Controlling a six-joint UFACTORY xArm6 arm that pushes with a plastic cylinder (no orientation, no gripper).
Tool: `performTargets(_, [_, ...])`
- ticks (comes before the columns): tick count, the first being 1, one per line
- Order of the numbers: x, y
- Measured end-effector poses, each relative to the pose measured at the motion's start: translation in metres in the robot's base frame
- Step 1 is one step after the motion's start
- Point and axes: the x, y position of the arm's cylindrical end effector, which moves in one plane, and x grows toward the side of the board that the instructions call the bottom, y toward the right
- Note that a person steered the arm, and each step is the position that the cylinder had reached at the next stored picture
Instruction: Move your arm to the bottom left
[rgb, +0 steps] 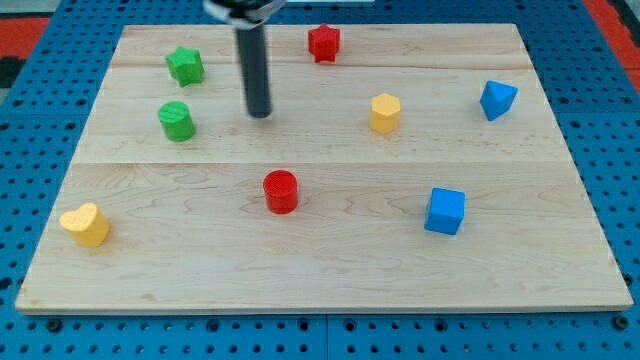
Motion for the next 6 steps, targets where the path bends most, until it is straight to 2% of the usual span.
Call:
performTargets(2, [0.115, -0.049])
performTargets(3, [0.185, -0.092])
performTargets(4, [0.218, -0.171])
performTargets(5, [0.2, -0.184])
performTargets(6, [0.188, -0.172])
